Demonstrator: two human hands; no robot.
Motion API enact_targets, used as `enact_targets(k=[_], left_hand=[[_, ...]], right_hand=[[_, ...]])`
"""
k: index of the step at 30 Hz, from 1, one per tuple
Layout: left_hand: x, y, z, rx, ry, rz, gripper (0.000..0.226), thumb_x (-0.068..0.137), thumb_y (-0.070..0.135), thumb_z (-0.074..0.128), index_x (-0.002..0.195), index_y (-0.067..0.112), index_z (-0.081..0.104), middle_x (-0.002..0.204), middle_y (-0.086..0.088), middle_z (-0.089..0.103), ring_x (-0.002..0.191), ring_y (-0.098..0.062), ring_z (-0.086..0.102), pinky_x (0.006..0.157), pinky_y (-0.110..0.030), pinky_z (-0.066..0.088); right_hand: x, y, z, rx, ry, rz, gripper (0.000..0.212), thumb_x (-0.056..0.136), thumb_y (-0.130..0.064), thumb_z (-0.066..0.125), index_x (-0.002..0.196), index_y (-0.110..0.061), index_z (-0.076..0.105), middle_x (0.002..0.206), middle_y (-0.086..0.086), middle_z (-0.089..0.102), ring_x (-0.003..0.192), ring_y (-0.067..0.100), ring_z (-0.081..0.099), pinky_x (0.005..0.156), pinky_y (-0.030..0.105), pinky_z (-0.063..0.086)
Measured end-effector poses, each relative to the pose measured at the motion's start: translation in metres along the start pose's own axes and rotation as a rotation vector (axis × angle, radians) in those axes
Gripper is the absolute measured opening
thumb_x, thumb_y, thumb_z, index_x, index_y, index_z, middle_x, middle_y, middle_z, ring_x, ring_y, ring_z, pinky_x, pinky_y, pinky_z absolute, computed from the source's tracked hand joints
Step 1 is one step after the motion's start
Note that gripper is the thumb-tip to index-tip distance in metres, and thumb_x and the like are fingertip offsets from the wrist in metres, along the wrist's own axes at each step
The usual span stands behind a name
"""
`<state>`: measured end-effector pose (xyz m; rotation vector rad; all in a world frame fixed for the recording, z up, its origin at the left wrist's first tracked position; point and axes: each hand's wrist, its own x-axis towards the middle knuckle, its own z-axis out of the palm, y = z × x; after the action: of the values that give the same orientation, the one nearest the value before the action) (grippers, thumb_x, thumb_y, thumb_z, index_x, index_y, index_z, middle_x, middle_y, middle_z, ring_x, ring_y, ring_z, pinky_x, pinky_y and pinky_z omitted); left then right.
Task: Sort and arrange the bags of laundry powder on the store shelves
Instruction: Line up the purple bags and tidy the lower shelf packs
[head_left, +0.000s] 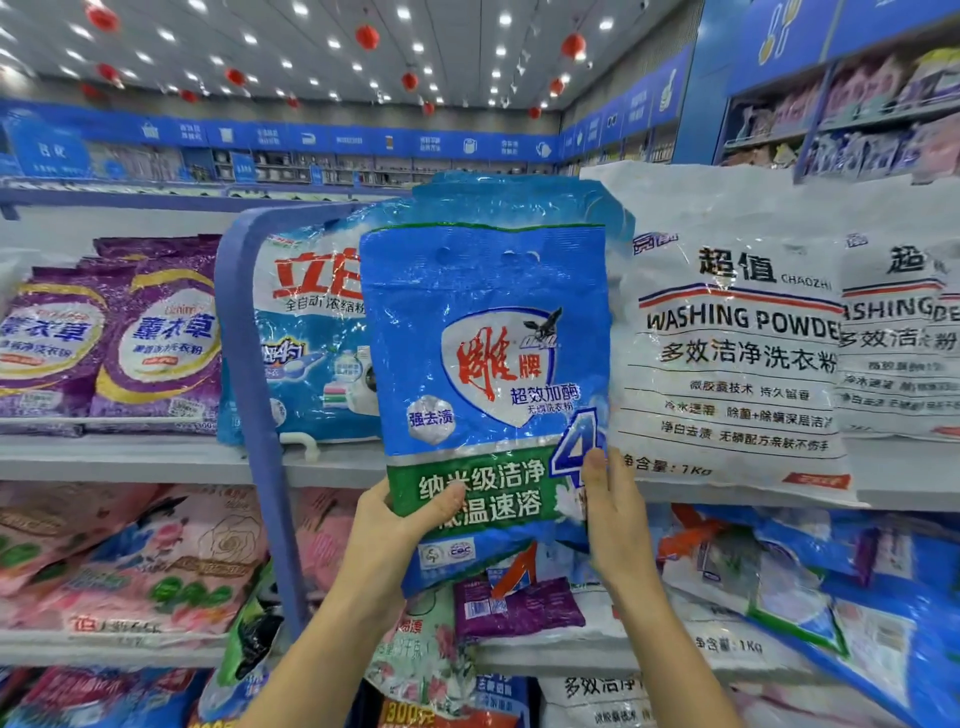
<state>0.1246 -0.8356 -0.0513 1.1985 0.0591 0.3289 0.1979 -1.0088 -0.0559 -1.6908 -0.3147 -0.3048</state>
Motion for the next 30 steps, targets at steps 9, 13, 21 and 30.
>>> enact_targets(k=[9, 13, 21, 30], left_hand=[[0.003, 0.006, -0.01, 0.081, -0.063, -0.025, 0.042, 0.062, 0.022, 0.073, 0.099, 0.003, 0.067, 0.093, -0.014, 0.075, 0.076, -0.026, 0.073, 0.057, -0.029, 0.058], [-0.002, 0.013, -0.016, 0.144, -0.056, -0.026, 0.087, 0.039, 0.048, 0.093, 0.106, 0.001, 0.065, 0.098, -0.017, 0.073, 0.081, -0.031, 0.072, 0.061, -0.032, 0.058], [-0.031, 0.04, -0.079, 0.129, 0.077, 0.022, 0.072, 0.027, 0.048, 0.096, 0.086, 0.012, 0.077, 0.092, -0.018, 0.074, 0.076, -0.031, 0.073, 0.058, -0.031, 0.058], [-0.095, 0.087, -0.212, 0.166, 0.351, 0.041, 0.074, 0.04, 0.061, 0.086, 0.098, 0.018, 0.069, 0.093, -0.008, 0.076, 0.08, -0.026, 0.073, 0.059, -0.028, 0.057]], right_hand=[[0.0, 0.001, -0.01, -0.124, 0.182, -0.306, 0.057, 0.087, -0.062, 0.034, 0.086, -0.012, 0.061, 0.049, 0.003, 0.053, 0.048, 0.013, 0.05, 0.045, 0.016, 0.035], [0.0, 0.0, -0.003, -0.091, 0.125, -0.331, 0.056, 0.085, -0.07, 0.031, 0.086, -0.022, 0.059, 0.059, 0.0, 0.059, 0.058, 0.012, 0.055, 0.05, 0.015, 0.038], [-0.012, -0.01, 0.051, 0.191, -0.304, -0.068, 0.047, 0.076, -0.074, 0.045, 0.088, -0.032, 0.061, 0.081, -0.023, 0.068, 0.076, -0.017, 0.058, 0.065, -0.001, 0.04], [-0.059, -0.048, 0.188, 0.347, -0.617, 0.197, 0.048, 0.068, -0.055, 0.055, 0.098, -0.019, 0.067, 0.092, -0.007, 0.075, 0.083, 0.004, 0.07, 0.064, 0.013, 0.051]])
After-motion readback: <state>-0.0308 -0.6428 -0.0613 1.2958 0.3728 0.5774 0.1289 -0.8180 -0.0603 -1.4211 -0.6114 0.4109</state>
